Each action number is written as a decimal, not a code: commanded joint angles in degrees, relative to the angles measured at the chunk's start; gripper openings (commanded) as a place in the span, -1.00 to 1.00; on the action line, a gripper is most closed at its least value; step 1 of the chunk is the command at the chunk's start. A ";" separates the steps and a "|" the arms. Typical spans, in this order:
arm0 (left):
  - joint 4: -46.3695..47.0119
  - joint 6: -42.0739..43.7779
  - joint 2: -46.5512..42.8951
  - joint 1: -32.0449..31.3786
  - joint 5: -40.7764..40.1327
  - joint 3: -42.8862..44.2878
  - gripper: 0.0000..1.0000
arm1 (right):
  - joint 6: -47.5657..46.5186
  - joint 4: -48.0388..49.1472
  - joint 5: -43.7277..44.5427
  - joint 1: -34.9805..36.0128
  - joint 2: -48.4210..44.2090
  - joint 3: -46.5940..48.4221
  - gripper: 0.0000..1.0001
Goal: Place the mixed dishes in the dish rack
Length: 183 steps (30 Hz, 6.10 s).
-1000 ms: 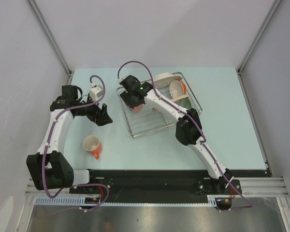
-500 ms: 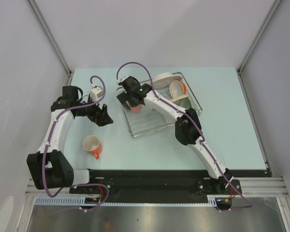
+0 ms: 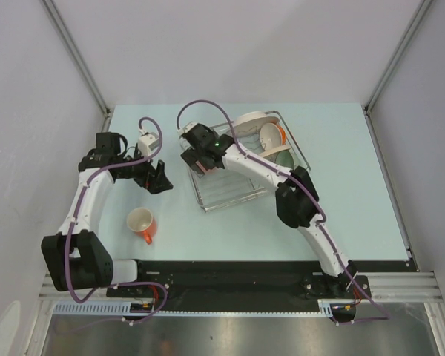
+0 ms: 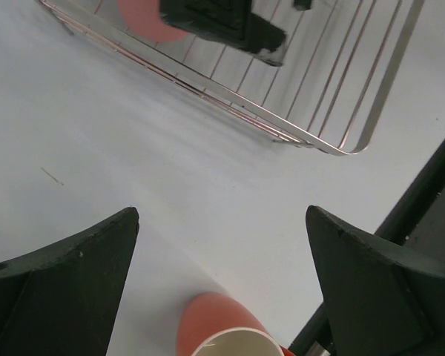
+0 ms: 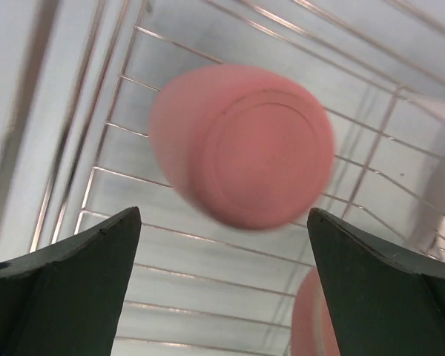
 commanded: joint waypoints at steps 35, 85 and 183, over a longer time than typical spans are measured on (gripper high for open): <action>-17.00 22.87 -11.10 15.95 -15.87 -7.27 0.99 | 13.70 6.18 5.05 5.30 -48.73 -43.04 1.00; 62.08 -63.59 -0.04 -15.16 27.01 3.02 -1.00 | 55.36 61.98 -54.62 -17.72 -74.67 -75.74 0.99; 17.14 -30.05 5.42 -10.52 7.76 9.86 0.89 | 38.28 27.98 -40.45 -13.53 -60.62 -53.84 -1.00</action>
